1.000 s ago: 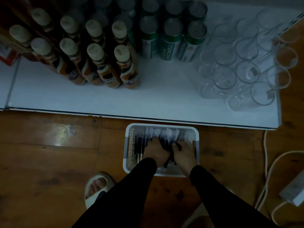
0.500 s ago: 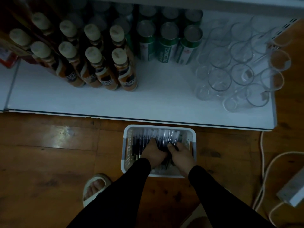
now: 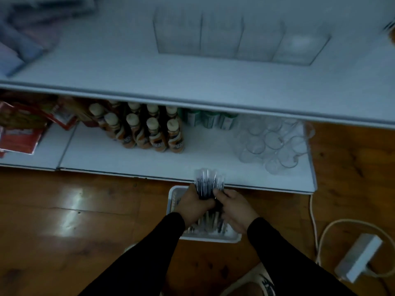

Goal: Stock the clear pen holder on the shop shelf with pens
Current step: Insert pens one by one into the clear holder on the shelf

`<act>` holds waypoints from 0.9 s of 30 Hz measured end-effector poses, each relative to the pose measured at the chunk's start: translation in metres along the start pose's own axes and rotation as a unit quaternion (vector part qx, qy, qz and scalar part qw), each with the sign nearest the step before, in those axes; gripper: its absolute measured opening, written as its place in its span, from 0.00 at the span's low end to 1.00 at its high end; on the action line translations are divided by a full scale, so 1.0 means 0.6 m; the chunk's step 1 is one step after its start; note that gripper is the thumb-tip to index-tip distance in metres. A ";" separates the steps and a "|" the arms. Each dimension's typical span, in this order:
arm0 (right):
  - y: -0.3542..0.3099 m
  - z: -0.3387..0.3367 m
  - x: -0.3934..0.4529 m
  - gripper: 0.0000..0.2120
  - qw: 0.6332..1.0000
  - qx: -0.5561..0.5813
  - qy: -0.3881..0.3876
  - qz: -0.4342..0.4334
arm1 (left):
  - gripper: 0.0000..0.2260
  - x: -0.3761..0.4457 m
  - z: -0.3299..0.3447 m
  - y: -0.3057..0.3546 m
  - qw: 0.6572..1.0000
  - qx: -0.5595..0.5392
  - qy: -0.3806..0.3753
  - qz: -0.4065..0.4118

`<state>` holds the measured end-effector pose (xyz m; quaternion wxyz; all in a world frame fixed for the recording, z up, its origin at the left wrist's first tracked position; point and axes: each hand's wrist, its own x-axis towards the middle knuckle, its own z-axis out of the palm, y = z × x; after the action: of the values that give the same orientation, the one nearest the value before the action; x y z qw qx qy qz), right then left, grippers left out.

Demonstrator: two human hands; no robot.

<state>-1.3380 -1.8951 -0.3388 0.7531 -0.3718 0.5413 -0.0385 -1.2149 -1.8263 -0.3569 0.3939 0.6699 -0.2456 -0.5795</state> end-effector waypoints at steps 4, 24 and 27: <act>-0.071 0.025 -0.080 0.15 0.997 -0.016 -0.023 -0.073 | 0.22 -0.071 -0.009 0.091 0.996 -0.038 0.042 0.062; -0.388 0.123 -0.249 0.23 0.851 -0.225 0.094 -0.466 | 0.06 -0.173 -0.108 0.395 0.921 -0.210 0.140 0.296; -0.431 0.145 -0.217 0.10 0.842 -0.161 0.121 -0.501 | 0.04 -0.141 -0.155 0.399 0.907 -0.244 0.181 0.293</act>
<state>-1.2287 -1.9763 -0.0687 0.4893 -0.7009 0.3667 -0.3672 -1.1119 -1.8735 -0.1112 0.7346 0.5446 -0.2062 -0.3483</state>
